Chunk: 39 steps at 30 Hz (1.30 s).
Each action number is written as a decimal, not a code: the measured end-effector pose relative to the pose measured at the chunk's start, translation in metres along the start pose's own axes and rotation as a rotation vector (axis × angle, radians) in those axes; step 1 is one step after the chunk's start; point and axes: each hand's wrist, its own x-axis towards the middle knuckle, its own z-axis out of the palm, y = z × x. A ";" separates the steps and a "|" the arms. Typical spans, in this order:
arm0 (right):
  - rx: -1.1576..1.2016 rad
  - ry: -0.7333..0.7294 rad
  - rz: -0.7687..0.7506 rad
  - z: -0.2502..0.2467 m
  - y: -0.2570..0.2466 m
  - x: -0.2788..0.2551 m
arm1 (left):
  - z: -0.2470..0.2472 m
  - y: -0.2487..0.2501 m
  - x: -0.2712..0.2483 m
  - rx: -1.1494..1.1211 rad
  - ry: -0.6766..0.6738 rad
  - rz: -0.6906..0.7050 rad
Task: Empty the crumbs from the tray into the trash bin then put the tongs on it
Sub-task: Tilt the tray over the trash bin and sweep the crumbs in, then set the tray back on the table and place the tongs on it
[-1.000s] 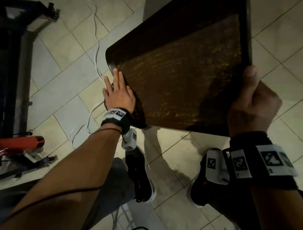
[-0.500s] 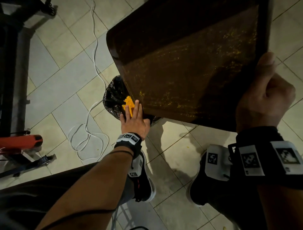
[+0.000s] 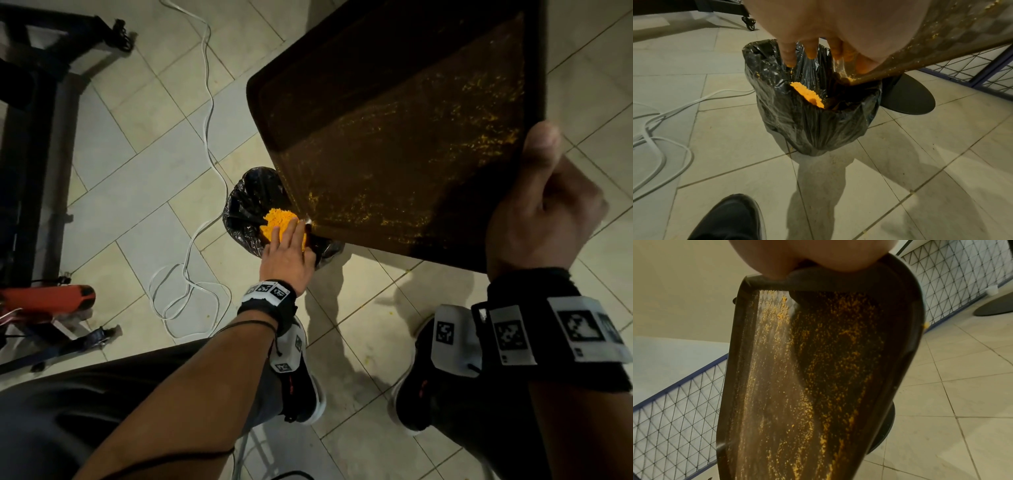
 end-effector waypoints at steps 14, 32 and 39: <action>0.059 0.038 0.202 -0.005 0.014 0.018 | -0.017 -0.024 0.019 -0.086 -0.022 -0.185; 0.073 -0.189 0.532 -0.032 0.013 0.017 | -0.142 -0.021 -0.014 -0.733 0.239 -0.314; -0.102 -0.307 0.537 -0.032 0.020 0.030 | -0.161 -0.024 -0.019 -0.580 0.214 -0.313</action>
